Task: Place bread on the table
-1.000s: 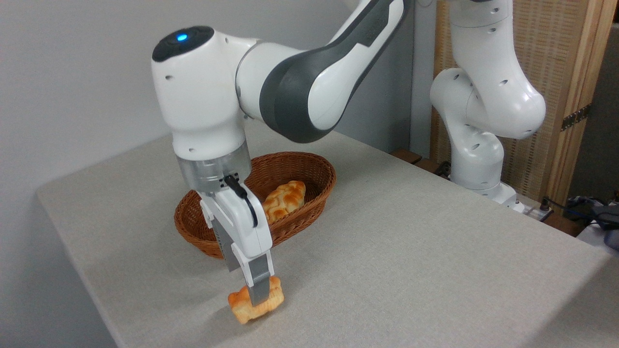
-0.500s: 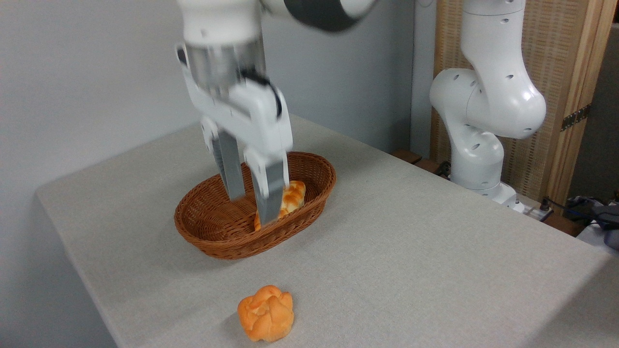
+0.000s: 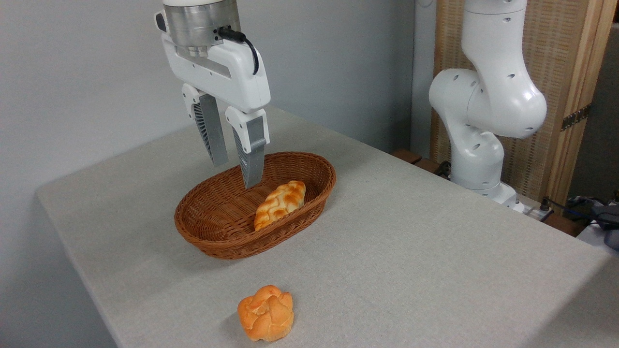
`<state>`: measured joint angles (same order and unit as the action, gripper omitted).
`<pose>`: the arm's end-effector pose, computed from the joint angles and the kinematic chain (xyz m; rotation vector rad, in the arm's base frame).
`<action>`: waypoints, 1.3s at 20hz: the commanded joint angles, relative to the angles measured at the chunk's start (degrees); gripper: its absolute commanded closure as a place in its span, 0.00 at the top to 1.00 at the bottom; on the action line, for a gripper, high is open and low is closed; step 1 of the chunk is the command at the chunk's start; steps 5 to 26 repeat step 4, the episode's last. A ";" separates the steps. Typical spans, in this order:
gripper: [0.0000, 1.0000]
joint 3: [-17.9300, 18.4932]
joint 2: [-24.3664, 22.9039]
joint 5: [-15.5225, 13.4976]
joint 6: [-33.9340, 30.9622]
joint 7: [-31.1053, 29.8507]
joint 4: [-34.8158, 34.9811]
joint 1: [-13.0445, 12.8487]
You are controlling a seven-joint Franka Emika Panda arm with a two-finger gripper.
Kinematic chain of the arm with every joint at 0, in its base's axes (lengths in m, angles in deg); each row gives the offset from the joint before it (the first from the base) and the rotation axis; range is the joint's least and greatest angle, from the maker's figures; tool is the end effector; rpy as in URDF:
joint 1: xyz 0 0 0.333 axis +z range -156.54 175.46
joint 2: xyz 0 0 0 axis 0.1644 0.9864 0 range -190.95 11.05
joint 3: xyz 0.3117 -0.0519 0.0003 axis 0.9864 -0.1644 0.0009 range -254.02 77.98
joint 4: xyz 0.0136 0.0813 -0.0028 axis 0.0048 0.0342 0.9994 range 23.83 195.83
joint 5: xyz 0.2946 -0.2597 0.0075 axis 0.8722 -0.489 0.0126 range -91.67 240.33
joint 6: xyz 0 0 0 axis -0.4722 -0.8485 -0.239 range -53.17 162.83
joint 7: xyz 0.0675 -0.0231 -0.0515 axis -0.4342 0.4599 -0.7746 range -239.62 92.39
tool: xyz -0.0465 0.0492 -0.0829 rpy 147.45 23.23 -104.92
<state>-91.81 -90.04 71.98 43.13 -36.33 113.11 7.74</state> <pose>0.5589 -0.0579 0.6066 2.8989 -1.1307 0.0724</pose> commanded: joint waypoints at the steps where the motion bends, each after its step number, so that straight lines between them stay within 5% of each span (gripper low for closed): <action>1: 1.00 -0.52 0.18 0.32 -1.34 0.33 -0.91 0.75; 26: 1.00 -0.51 0.18 0.32 -1.43 0.33 -0.91 0.75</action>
